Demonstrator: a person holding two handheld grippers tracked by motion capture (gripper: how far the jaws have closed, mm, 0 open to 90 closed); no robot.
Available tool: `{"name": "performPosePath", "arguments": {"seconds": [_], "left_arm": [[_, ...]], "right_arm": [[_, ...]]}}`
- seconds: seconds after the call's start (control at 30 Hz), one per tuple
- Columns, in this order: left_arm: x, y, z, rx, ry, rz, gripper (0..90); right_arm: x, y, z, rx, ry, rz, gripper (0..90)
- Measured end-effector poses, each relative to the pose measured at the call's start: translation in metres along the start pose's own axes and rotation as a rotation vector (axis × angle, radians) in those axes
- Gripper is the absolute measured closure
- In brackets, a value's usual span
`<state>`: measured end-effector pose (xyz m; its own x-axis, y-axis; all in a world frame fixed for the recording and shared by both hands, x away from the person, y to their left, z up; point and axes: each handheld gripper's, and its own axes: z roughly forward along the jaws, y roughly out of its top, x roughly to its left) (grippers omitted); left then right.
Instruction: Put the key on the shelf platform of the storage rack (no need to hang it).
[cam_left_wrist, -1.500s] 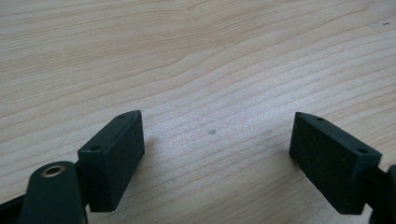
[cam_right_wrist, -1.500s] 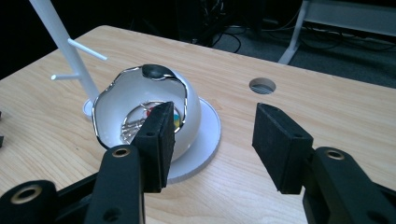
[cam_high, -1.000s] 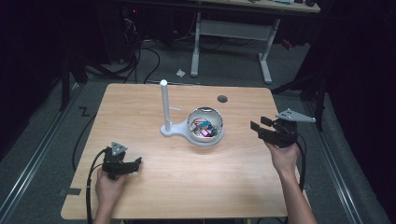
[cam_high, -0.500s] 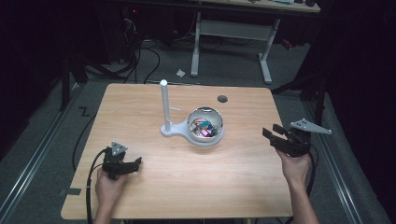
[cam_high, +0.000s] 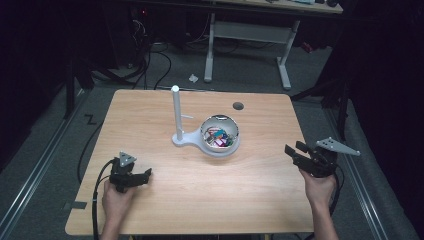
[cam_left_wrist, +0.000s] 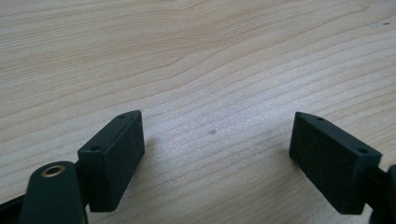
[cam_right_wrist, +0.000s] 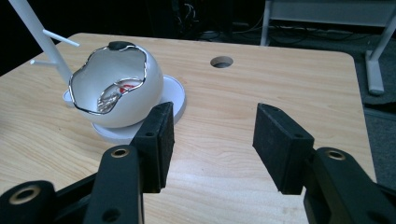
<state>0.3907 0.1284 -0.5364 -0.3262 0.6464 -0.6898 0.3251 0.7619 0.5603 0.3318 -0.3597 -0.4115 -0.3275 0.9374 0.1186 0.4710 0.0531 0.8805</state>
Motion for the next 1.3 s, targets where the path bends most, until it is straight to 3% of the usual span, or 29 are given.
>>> {"name": "performPosePath", "arguments": {"seconds": [0.27, 0.93, 1.3], "left_arm": [[0.000, 0.000, 0.000, 0.000, -0.001, 0.002, 18.3], [0.000, 0.000, 0.000, 0.000, 0.000, 0.000, 18.3], [0.000, 0.000, 0.000, 0.000, 0.000, 0.000, 18.4]], "right_arm": [[-0.001, -0.012, 0.006, 0.013, 0.007, 0.026, 48.3], [0.010, -0.027, 0.029, 0.057, 0.048, 0.024, 48.3], [0.016, -0.038, 0.042, 0.095, 0.039, 0.025, 48.3]]}}
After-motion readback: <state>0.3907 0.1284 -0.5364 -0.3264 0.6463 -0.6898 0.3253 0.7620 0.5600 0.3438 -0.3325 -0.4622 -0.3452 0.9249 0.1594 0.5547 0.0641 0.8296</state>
